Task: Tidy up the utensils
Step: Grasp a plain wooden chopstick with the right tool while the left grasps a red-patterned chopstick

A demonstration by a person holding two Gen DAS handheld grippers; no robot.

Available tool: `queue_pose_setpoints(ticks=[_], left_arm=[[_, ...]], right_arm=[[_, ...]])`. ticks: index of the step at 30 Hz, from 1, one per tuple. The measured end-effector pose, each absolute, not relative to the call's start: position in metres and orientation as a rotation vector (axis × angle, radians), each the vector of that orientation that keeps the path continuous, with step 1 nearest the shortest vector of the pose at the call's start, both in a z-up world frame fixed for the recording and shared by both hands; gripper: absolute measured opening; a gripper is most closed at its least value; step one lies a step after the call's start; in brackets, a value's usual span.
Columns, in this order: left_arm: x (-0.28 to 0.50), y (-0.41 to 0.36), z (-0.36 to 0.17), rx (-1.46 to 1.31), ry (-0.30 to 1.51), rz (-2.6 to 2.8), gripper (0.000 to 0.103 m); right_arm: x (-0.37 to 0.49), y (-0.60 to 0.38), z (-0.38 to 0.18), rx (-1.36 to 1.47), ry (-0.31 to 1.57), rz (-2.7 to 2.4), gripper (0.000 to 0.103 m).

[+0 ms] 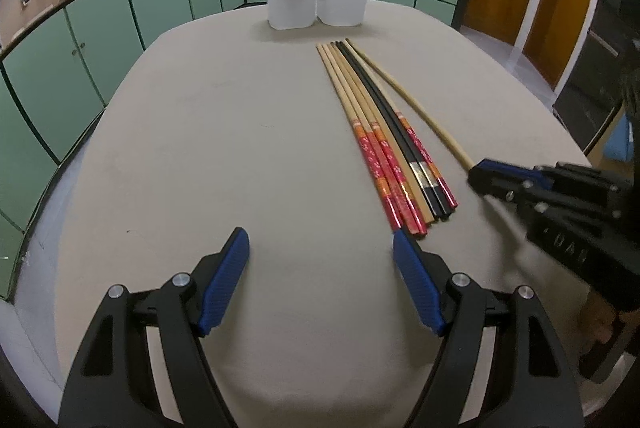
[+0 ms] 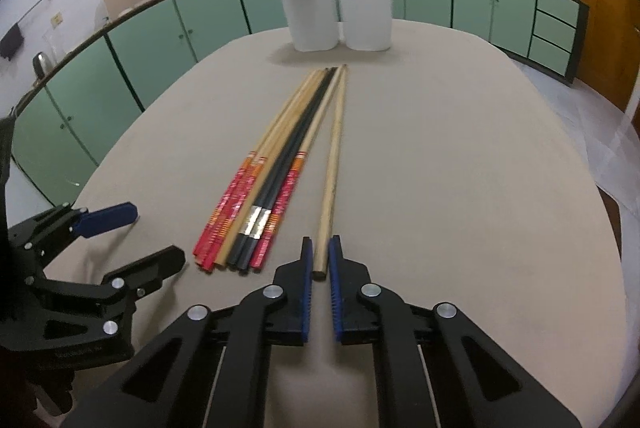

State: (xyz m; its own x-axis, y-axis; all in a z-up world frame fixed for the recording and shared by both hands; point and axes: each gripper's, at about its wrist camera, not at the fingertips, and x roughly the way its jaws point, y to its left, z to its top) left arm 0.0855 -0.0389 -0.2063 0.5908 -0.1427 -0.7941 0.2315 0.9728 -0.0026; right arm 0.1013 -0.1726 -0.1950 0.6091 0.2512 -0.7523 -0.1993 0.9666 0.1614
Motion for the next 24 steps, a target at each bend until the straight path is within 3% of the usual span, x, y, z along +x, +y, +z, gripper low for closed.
queue_pose_setpoints(ticks=[12, 19, 24], left_arm=[[0.094, -0.05, -0.21, 0.105, 0.902, -0.195, 0.073], [0.094, -0.051, -0.208, 0.08, 0.9, -0.184, 0.066], [0.094, -0.056, -0.208, 0.079, 0.903, -0.192, 0.066]], right_arm=[[0.1, -0.186, -0.198, 0.092, 0.874, 0.253, 0.007], [0.1, -0.185, -0.198, 0.082, 0.871, 0.248, 0.007], [0.1, -0.187, -0.198, 0.098, 0.872, 0.252, 0.007]])
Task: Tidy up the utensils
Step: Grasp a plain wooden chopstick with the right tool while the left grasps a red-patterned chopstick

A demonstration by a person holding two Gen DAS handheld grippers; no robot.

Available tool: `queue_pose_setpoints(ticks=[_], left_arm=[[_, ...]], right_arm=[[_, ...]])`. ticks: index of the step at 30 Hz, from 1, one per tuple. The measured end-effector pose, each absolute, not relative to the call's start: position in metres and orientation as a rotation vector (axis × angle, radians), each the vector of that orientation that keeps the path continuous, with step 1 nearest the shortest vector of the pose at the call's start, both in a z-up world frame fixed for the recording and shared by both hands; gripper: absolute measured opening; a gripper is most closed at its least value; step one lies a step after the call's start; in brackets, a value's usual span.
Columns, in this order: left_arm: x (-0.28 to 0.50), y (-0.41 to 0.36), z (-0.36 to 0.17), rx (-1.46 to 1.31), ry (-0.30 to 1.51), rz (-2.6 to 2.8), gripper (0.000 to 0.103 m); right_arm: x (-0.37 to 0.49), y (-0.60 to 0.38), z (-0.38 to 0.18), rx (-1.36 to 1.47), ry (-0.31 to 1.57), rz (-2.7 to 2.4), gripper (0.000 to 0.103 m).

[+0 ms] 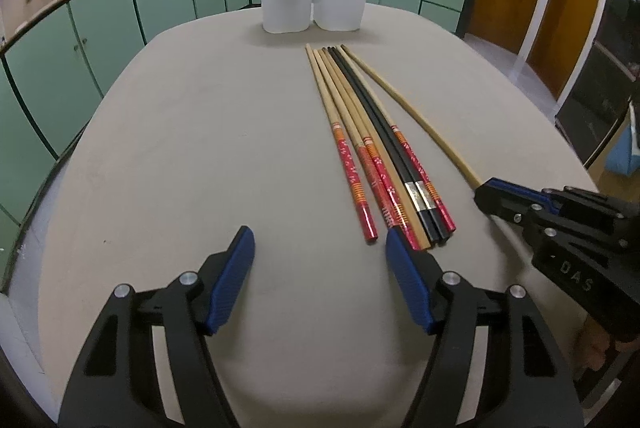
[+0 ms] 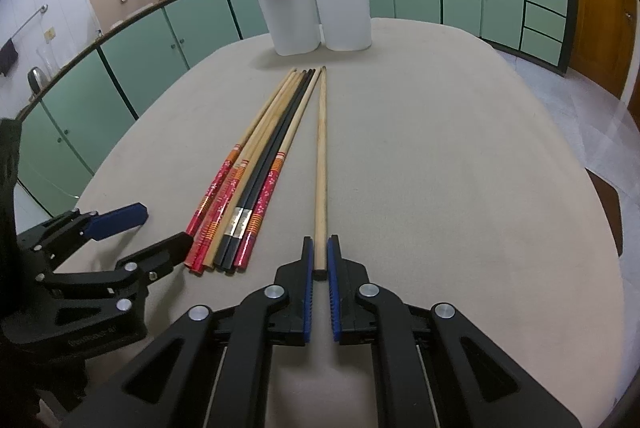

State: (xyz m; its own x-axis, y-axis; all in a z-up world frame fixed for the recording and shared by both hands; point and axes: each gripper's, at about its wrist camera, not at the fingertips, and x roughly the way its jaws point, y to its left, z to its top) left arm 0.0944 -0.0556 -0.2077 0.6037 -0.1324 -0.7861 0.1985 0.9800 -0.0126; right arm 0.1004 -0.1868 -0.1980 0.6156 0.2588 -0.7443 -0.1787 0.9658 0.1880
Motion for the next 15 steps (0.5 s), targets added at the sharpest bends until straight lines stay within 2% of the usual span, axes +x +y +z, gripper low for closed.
queue_pose_setpoints(ticks=[7, 9, 11, 12, 14, 15], left_arm=[[0.1006, -0.0569, -0.2093, 0.067, 0.9, -0.18, 0.067], [0.1004, -0.0559, -0.2089, 0.064, 0.897, -0.175, 0.059], [0.1011, -0.0552, -0.2079, 0.058, 0.893, -0.173, 0.042], [0.1016, -0.055, -0.2077, 0.056, 0.892, -0.176, 0.037], [0.1038, -0.0536, -0.2077, 0.037, 0.892, -0.192, 0.017], [0.1048, -0.0525, -0.2079, 0.023, 0.894, -0.2, 0.012]], right_arm=[[0.1003, -0.1899, -0.1986, 0.12, 0.873, 0.257, 0.006], [0.1008, -0.1902, -0.1988, 0.125, 0.874, 0.259, 0.006], [0.1009, -0.1891, -0.1987, 0.121, 0.875, 0.258, 0.006], [0.101, -0.1886, -0.1986, 0.118, 0.875, 0.257, 0.006], [0.1012, -0.1877, -0.1982, 0.114, 0.875, 0.258, 0.007], [0.1015, -0.1879, -0.1981, 0.115, 0.875, 0.258, 0.007]])
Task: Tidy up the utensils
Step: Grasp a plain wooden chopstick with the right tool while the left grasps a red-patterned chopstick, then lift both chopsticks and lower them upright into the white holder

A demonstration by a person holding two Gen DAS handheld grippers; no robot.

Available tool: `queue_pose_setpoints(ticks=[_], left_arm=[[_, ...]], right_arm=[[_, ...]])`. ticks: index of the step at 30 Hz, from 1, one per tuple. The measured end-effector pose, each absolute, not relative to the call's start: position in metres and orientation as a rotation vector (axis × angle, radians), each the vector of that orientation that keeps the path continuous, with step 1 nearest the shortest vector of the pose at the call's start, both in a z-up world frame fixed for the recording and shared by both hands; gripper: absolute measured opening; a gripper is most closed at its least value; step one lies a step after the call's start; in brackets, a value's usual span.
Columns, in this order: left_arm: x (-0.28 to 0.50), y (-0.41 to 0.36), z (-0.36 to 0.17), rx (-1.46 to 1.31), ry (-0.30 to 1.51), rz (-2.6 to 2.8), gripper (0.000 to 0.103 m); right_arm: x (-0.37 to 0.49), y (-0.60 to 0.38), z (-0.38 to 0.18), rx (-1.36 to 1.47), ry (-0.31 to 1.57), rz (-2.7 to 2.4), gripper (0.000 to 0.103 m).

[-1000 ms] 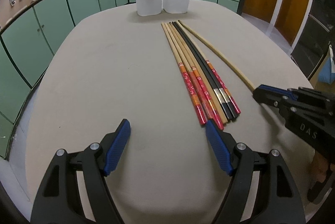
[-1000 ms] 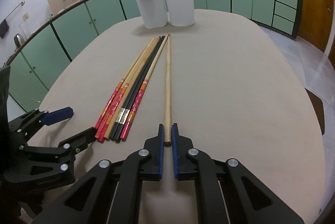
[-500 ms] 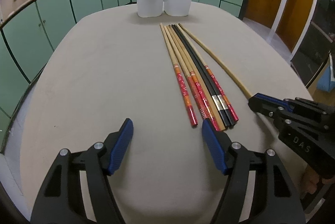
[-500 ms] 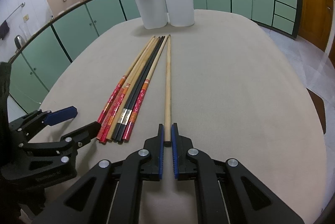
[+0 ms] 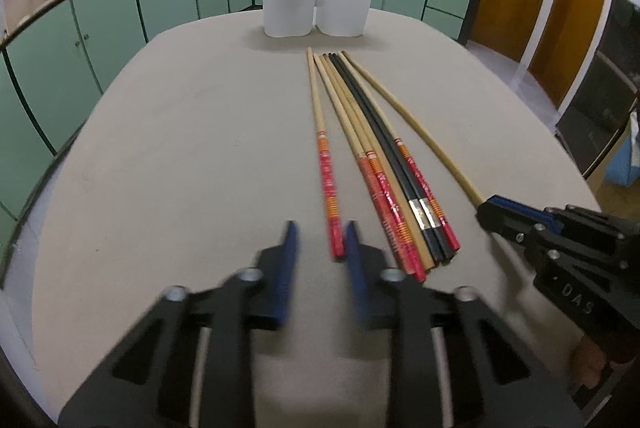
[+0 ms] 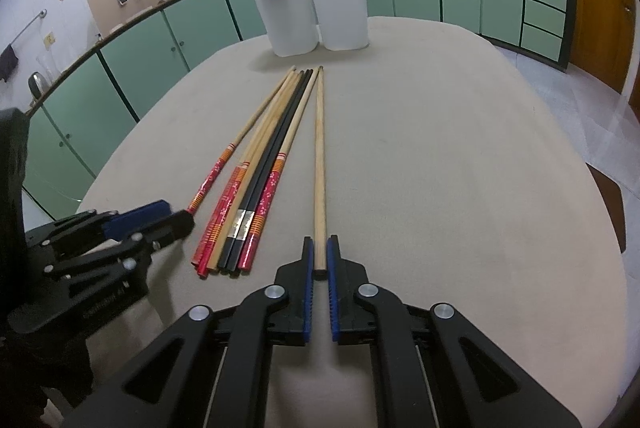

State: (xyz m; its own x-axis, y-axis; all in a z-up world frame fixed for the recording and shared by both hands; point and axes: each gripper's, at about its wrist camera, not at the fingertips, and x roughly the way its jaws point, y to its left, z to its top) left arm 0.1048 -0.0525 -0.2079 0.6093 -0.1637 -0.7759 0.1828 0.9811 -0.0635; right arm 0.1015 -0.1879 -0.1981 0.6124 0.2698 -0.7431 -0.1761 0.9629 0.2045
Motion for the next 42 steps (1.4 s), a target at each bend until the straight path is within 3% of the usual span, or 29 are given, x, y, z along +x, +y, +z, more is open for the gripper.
queue_pose_setpoints(ticks=[2, 8, 26, 42], left_arm=[[0.107, -0.05, -0.208, 0.005, 0.897, -0.211, 0.006], [0.103, -0.046, -0.197, 0.001, 0.874, -0.22, 0.006], [0.109, -0.029, -0.053, 0.036, 0.547, -0.227, 0.005], [0.135, -0.035, 0.008, 0.006, 0.437, -0.324, 0.005]], right_arm=[[0.102, -0.187, -0.197, 0.11, 0.876, 0.254, 0.007], [0.098, -0.19, -0.183, 0.114, 0.862, 0.263, 0.006], [0.117, -0.209, -0.044, 0.08, 0.608, 0.325, 0.007], [0.161, -0.204, 0.033, 0.036, 0.548, 0.417, 0.006]])
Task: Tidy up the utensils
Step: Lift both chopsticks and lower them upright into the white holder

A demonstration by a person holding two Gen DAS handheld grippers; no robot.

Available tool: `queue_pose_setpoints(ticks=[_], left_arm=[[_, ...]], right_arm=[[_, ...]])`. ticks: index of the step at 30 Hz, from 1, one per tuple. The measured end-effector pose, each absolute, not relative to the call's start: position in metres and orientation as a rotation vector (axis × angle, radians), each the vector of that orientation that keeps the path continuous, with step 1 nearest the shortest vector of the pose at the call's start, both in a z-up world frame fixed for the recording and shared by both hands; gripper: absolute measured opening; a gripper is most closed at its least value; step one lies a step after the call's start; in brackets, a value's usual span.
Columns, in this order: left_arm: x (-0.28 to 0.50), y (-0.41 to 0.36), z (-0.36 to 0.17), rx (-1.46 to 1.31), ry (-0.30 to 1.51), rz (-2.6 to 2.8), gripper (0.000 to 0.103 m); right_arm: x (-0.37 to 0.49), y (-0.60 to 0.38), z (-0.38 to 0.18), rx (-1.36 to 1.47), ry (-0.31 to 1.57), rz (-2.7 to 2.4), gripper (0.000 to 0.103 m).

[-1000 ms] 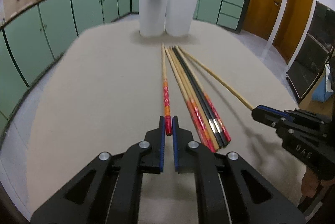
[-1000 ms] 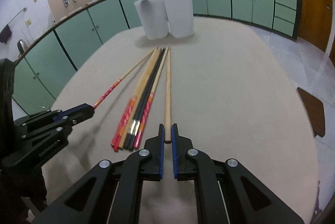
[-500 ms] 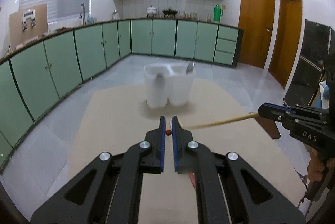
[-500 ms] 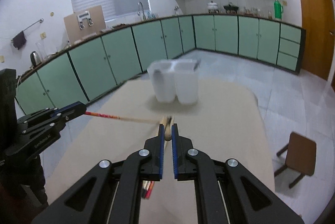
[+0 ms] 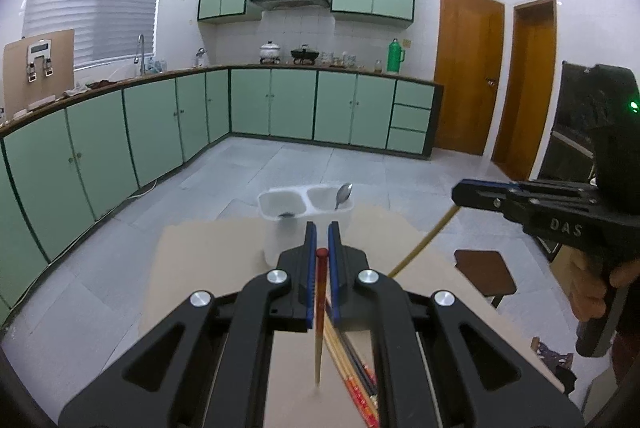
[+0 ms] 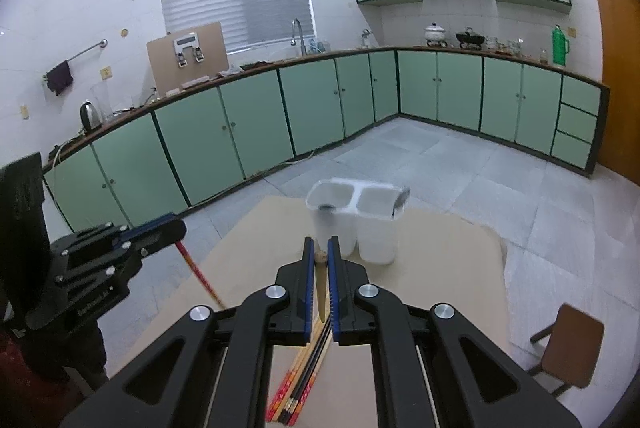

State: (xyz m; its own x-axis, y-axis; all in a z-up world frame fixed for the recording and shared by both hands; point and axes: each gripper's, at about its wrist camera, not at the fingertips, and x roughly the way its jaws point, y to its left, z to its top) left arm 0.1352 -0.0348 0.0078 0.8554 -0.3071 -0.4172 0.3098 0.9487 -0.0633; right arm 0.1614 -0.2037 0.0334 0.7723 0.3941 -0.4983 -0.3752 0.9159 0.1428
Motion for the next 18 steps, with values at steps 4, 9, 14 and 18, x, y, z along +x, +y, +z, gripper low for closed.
queue_pose_setpoints(ticks=[4, 9, 14, 18], left_arm=[[0.144, -0.037, 0.027, 0.001, 0.391, -0.332, 0.005], [0.164, -0.044, 0.058, 0.024, 0.313, -0.33, 0.005], [0.198, -0.056, 0.092, 0.038, 0.231, -0.32, 0.005], [0.229, -0.067, 0.108, 0.042, 0.196, -0.312, 0.005]], right_arm=[[0.173, -0.206, 0.064, 0.014, 0.495, 0.417, 0.006], [0.195, -0.209, 0.092, -0.009, 0.449, 0.388, 0.006], [0.223, -0.21, 0.107, -0.02, 0.438, 0.362, 0.006], [0.249, -0.21, 0.109, -0.03, 0.452, 0.34, 0.006]])
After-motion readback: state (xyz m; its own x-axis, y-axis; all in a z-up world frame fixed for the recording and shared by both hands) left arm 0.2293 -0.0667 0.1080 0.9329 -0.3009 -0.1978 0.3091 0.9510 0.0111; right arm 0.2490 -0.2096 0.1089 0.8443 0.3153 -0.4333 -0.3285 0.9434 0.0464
